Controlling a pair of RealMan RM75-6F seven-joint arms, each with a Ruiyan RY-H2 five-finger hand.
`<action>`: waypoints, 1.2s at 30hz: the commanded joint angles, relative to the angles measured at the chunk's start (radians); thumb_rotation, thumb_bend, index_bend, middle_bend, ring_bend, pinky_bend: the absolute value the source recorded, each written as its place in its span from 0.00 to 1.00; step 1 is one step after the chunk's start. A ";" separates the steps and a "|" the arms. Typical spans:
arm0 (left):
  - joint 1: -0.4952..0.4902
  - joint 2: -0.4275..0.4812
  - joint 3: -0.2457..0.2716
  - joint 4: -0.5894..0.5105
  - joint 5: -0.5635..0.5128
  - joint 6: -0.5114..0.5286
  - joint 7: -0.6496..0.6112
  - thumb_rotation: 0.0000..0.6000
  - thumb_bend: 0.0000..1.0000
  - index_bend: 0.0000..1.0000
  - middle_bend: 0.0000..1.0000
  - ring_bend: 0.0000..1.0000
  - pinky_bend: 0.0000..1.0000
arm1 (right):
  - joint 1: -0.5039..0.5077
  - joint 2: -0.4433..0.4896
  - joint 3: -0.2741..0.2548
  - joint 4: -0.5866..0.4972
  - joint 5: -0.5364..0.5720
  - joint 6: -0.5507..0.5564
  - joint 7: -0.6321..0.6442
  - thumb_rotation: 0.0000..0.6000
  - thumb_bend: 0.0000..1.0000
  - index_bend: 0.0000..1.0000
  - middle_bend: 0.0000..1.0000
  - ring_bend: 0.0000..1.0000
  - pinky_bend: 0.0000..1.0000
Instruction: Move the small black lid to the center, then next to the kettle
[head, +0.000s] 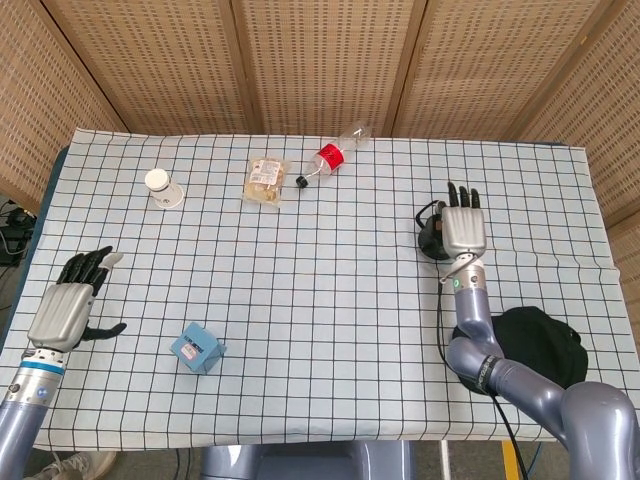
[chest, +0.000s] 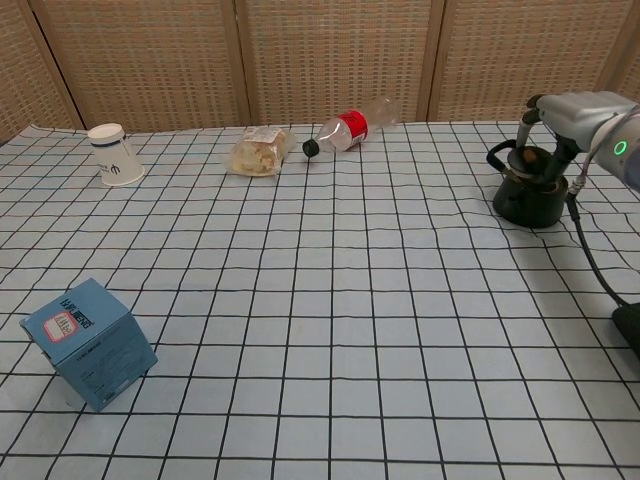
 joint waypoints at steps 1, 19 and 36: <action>-0.001 0.003 0.002 -0.004 -0.003 -0.005 0.006 1.00 0.08 0.07 0.00 0.00 0.00 | -0.001 -0.006 -0.001 0.008 0.001 -0.003 -0.005 1.00 0.44 0.40 0.08 0.00 0.00; -0.001 0.016 0.007 -0.021 -0.008 -0.011 0.019 1.00 0.08 0.07 0.00 0.00 0.00 | -0.033 0.034 -0.003 -0.090 0.031 0.044 -0.081 1.00 0.32 0.21 0.00 0.00 0.00; 0.009 0.029 0.017 -0.038 0.025 0.003 0.003 1.00 0.08 0.08 0.00 0.00 0.00 | -0.101 0.117 -0.052 -0.319 0.043 0.143 -0.169 1.00 0.70 0.28 0.00 0.00 0.00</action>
